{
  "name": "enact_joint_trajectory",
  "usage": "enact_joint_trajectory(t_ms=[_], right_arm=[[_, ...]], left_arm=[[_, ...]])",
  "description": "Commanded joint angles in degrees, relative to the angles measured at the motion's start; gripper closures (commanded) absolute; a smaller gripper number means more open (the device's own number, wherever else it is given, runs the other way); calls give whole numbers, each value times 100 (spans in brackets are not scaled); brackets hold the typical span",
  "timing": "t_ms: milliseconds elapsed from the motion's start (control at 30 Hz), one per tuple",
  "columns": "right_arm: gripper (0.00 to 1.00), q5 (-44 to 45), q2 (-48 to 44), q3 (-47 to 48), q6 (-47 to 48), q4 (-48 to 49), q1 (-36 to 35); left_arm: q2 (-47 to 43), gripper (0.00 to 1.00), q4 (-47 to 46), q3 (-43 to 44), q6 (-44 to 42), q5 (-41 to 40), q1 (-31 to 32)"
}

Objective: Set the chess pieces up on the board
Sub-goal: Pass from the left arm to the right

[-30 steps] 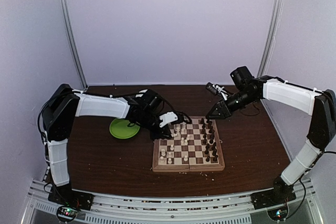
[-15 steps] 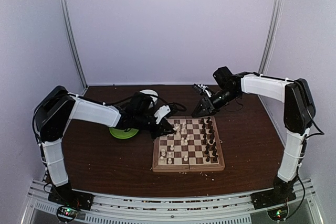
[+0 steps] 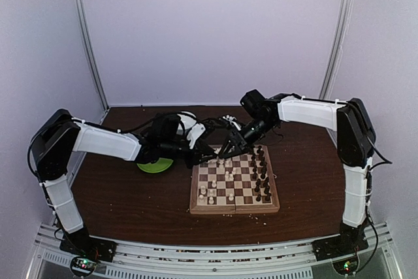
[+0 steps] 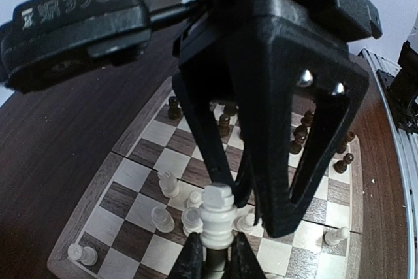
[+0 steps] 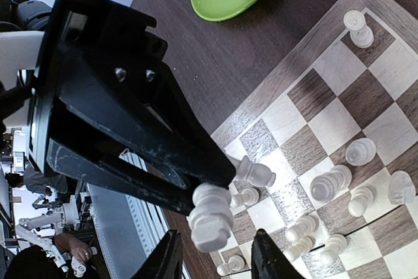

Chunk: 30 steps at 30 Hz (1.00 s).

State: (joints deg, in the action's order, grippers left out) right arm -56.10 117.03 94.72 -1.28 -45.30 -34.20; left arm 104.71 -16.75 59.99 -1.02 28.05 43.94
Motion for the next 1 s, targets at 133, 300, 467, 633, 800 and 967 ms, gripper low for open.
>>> enact_joint_trajectory(t_ms=[133, 300, 467, 633, 800, 967], right_arm=[[64, -349, 118, 255, -505, 237, -61], [64, -404, 109, 240, -655, 399, -62], [66, -406, 178, 211, -806, 558, -61], [70, -433, 178, 132, -1009, 810, -57], [81, -465, 178, 54, -1056, 906, -56], [91, -475, 122, -20, -1077, 974, -60]], left_arm=[[-235, 89, -379, -144, 102, 111, -40], [-262, 89, -386, -171, 106, 153, -34], [-275, 89, -385, -150, 117, 230, -35], [-280, 89, -381, -143, 128, 300, -34], [-284, 88, -364, -164, 146, 285, -28], [-292, 84, -324, -155, 203, 99, -35]])
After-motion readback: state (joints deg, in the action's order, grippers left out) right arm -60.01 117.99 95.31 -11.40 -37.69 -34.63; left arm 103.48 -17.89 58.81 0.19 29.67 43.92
